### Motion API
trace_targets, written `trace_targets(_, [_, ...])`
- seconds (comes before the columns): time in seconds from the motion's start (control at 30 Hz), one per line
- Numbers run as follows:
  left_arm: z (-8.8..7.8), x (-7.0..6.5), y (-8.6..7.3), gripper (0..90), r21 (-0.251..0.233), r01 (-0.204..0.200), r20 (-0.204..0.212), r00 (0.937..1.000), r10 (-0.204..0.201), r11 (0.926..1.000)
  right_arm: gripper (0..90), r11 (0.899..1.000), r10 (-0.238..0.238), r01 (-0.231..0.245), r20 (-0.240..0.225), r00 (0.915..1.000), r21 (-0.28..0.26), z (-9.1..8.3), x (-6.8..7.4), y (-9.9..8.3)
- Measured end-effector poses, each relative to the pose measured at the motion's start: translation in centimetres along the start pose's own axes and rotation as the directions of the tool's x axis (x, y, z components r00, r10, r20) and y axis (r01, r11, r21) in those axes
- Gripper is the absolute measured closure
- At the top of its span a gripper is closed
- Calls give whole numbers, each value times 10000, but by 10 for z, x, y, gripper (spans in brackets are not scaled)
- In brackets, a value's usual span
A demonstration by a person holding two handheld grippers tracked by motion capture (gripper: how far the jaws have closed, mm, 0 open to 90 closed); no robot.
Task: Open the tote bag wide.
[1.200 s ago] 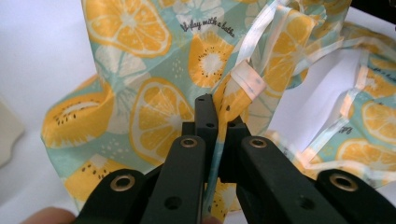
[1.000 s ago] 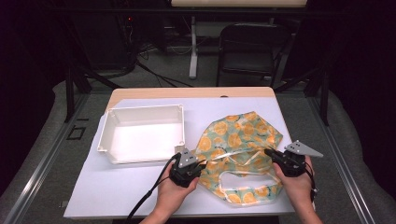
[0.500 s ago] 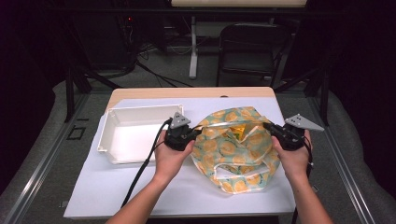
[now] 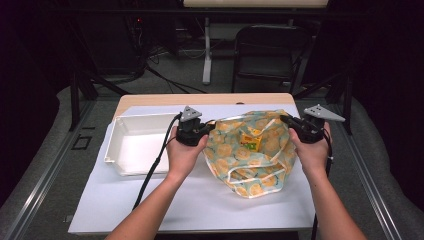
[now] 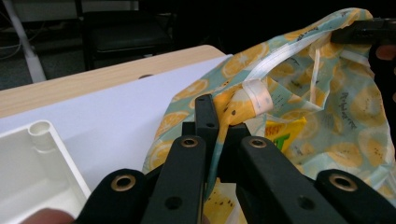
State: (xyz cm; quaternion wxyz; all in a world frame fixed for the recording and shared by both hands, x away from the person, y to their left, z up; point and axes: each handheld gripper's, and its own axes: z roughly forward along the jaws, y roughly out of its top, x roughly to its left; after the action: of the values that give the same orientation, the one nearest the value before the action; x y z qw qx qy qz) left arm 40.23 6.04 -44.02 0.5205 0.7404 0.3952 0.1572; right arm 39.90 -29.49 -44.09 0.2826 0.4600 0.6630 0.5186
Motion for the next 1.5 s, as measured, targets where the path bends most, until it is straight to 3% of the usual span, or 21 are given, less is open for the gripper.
trace_targets(0.17, [8,4,3,900,-64,127,-356,9993,-129,9999,900,10000,-27,27,195,9998,24,12,-1,7])
trace_targets(0.27, [18,6,-2,900,374,137,-539,9985,-116,9992,900,9996,137,-145,325,9994,248,22,-5,4])
trace_targets(0.3, [25,6,-7,885,798,131,-591,9982,-84,9967,900,9986,216,-241,513,9985,479,29,-7,-3])
trace_targets(0.33, [25,6,-7,869,798,131,-591,9982,-84,9967,900,9986,216,-241,513,9985,479,29,-7,-3])
trace_targets(0.43, [33,4,-18,813,1463,-6,-501,9987,80,9892,881,9928,424,-495,665,9969,1094,38,-15,-22])
trace_targets(0.5, [36,5,-23,728,1524,84,-426,9991,-19,9883,775,9890,515,-625,835,9952,1342,40,-19,-34])
trace_targets(0.57, [35,5,-25,607,1575,129,-362,9993,-73,9874,640,9889,748,-851,872,9934,1215,38,-22,-44])
trace_targets(0.6, [34,5,-27,607,1542,66,-303,9995,-19,9880,640,9889,748,-851,872,9934,1215,38,-22,-44])
trace_targets(0.63, [33,5,-29,502,1528,-47,-298,9995,93,9882,486,9883,952,-1044,857,9918,1109,32,-26,-50])
trace_targets(0.67, [30,5,-30,502,1467,-97,-278,9995,139,9891,486,9883,952,-1044,857,9918,1109,32,-26,-50])
trace_targets(0.73, [23,7,-32,389,1348,-99,-88,9999,112,9908,360,9863,1165,-1241,738,9904,1084,23,-28,-52])
trace_targets(0.97, [12,4,-27,294,788,-339,226,9992,323,9963,280,9940,839,-848,165,9963,686,-2,-23,-44])
trace_targets(1.07, [17,0,-28,298,1141,-499,314,9984,466,9922,272,9966,656,-659,77,9978,499,-3,-19,-41])
trace_targets(1.17, [22,-4,-31,315,1350,-703,492,9967,642,9883,282,9964,495,-495,14,9988,681,1,-17,-42])
trace_targets(1.2, [26,-10,-33,317,1592,-977,611,9942,889,9824,312,9963,470,-468,-2,9989,721,4,-16,-43])
trace_targets(1.3, [34,-19,-34,317,1925,-1293,653,9908,1187,9727,394,9960,306,-276,-336,9990,845,11,-12,-46])
trace_targets(1.33, [37,-21,-34,321,2195,-1420,615,9894,1316,9652,433,9955,115,-72,-451,9989,946,13,-11,-47])
trace_targets(1.43, [50,-28,-36,361,3077,-1354,156,9904,1373,9418,554,9928,-174,267,-798,9967,1165,17,-7,-48])
trace_targets(1.47, [50,-28,-36,403,3077,-1354,156,9904,1373,9418,554,9928,-174,267,-798,9967,1165,17,-7,-48])
trace_targets(1.5, [57,-30,-40,493,3433,-1349,-349,9871,1562,9295,692,9916,-284,382,-803,9964,1239,19,-4,-49])
